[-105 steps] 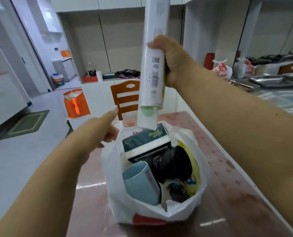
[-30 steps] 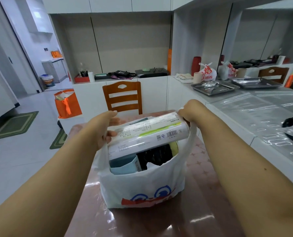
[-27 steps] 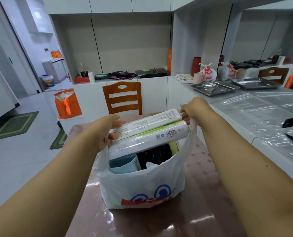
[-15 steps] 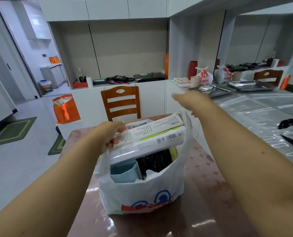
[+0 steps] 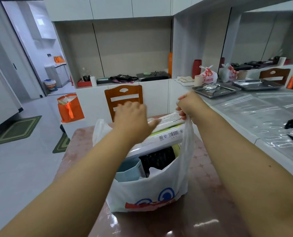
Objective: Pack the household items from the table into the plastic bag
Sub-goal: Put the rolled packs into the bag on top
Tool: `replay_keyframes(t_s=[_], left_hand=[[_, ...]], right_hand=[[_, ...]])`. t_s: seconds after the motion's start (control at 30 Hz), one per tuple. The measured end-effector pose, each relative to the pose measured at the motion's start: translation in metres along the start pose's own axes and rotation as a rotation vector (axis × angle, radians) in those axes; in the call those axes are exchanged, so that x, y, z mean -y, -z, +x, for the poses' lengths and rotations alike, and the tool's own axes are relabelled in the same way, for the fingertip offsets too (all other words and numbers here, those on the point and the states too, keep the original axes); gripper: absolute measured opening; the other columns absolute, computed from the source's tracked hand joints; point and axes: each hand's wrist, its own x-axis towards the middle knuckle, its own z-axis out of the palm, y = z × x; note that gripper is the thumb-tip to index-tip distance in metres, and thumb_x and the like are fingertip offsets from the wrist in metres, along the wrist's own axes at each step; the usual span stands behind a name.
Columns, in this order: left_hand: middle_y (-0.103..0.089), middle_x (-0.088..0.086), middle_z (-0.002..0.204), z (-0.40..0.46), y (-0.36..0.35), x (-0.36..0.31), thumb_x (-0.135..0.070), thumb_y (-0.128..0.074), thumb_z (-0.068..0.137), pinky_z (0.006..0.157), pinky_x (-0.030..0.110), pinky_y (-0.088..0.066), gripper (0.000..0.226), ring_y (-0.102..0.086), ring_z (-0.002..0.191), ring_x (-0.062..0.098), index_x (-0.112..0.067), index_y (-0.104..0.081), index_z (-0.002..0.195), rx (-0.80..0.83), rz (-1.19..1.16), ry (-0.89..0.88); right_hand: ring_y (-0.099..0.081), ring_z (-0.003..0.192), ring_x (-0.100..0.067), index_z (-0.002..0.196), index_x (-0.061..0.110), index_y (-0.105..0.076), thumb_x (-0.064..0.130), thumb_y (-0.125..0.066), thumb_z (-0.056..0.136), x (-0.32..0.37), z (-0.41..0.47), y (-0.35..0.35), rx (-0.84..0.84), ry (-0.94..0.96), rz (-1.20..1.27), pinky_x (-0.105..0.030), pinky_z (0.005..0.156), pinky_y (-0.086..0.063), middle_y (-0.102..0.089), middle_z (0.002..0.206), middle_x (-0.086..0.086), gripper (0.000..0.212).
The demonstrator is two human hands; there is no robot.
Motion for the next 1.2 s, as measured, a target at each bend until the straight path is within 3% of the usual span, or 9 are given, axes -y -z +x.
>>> replay_keyframes(t_s=[0.17, 0.3, 0.43, 0.67, 0.83, 0.9, 1.03, 1.13, 1.2], left_hand=[[-0.021, 0.000, 0.159, 0.011, -0.051, -0.014, -0.077, -0.028, 0.084, 0.114, 0.053, -0.022, 0.079, -0.024, 0.141, 0.030, -0.039, -0.009, 0.151, 0.323, -0.125, -0.229], [-0.024, -0.001, 0.156, 0.009, -0.068, -0.007, -0.078, -0.025, 0.083, 0.114, 0.056, -0.020, 0.075, -0.024, 0.140, 0.030, -0.043, -0.012, 0.148, 0.328, -0.028, -0.280], [-0.022, -0.002, 0.158, 0.009, -0.076, 0.001, -0.067, -0.019, 0.092, 0.115, 0.052, -0.015, 0.061, -0.020, 0.143, 0.028, -0.044, -0.013, 0.148, 0.315, -0.037, -0.264], [-0.027, -0.005, 0.157, 0.005, -0.063, 0.005, -0.054, -0.015, 0.099, 0.118, 0.050, -0.012, 0.051, -0.018, 0.145, 0.022, -0.042, -0.035, 0.144, 0.217, -0.145, -0.222], [-0.047, 0.007, 0.133, -0.016, -0.015, 0.044, -0.051, -0.053, 0.088, 0.099, 0.041, -0.036, 0.049, -0.040, 0.121, 0.028, -0.021, -0.051, 0.128, -0.283, 0.032, 0.314], [-0.045, 0.016, 0.128, -0.028, 0.005, 0.066, -0.047, -0.062, 0.083, 0.092, 0.045, -0.042, 0.063, -0.044, 0.116, 0.034, -0.013, -0.038, 0.131, -0.221, 0.062, 0.624], [-0.058, 0.016, 0.101, -0.023, 0.008, 0.095, -0.014, -0.061, 0.087, 0.072, 0.042, -0.049, 0.047, -0.062, 0.097, 0.036, 0.003, -0.040, 0.126, 0.039, -0.418, 0.874], [-0.067, 0.019, 0.098, -0.007, 0.008, 0.099, 0.001, -0.051, 0.092, 0.058, 0.032, -0.053, 0.043, -0.060, 0.067, 0.020, -0.006, -0.045, 0.134, -0.109, -1.119, 0.933], [-0.067, 0.016, 0.104, 0.002, 0.013, 0.096, 0.002, -0.043, 0.093, 0.050, 0.026, -0.042, 0.043, -0.052, 0.064, 0.013, -0.013, -0.048, 0.132, -0.227, -1.162, 0.859]], right_hand=[[-0.044, 0.051, -0.014, 0.111, 0.011, -0.044, 0.021, -0.045, 0.097, 0.000, -0.012, 0.011, 0.016, -0.095, 0.393, -0.023, 0.046, -0.038, -0.065, 0.089, -0.018, 0.017], [-0.050, 0.050, -0.015, 0.133, 0.012, -0.040, 0.026, -0.044, 0.095, 0.011, -0.015, 0.014, 0.050, -0.062, 0.575, -0.020, 0.040, -0.039, -0.067, 0.100, -0.027, 0.040], [-0.051, 0.059, -0.017, 0.125, 0.016, -0.042, 0.035, -0.044, 0.095, 0.024, -0.029, -0.004, 0.118, 0.020, 0.480, -0.019, 0.041, -0.039, -0.067, 0.103, -0.024, 0.036], [-0.064, 0.088, -0.029, 0.117, 0.018, -0.049, 0.051, -0.041, 0.095, 0.022, -0.030, -0.002, 0.161, 0.062, 0.322, -0.036, 0.077, -0.054, -0.065, 0.111, -0.018, 0.041], [-0.066, 0.095, -0.029, 0.113, 0.020, -0.048, 0.055, -0.037, 0.096, 0.026, -0.031, -0.009, 0.135, 0.049, 0.291, -0.035, 0.080, -0.056, -0.062, 0.115, -0.017, 0.040], [-0.066, 0.093, -0.029, 0.111, 0.019, -0.048, 0.054, -0.038, 0.096, 0.027, -0.031, -0.011, 0.128, 0.045, 0.298, -0.034, 0.076, -0.056, -0.062, 0.115, -0.018, 0.039], [-0.066, 0.090, -0.027, 0.110, 0.018, -0.049, 0.054, -0.038, 0.095, 0.027, -0.029, -0.014, 0.115, 0.045, 0.327, -0.032, 0.073, -0.056, -0.062, 0.115, -0.018, 0.040], [-0.066, 0.091, -0.027, 0.112, 0.018, -0.050, 0.056, -0.039, 0.094, 0.027, -0.030, -0.013, 0.105, 0.062, 0.382, -0.030, 0.067, -0.053, -0.062, 0.114, -0.017, 0.043], [-0.067, 0.090, -0.027, 0.114, 0.017, -0.052, 0.055, -0.041, 0.092, 0.032, -0.029, -0.010, 0.084, 0.092, 0.450, -0.028, 0.066, -0.050, -0.061, 0.115, -0.017, 0.045]])
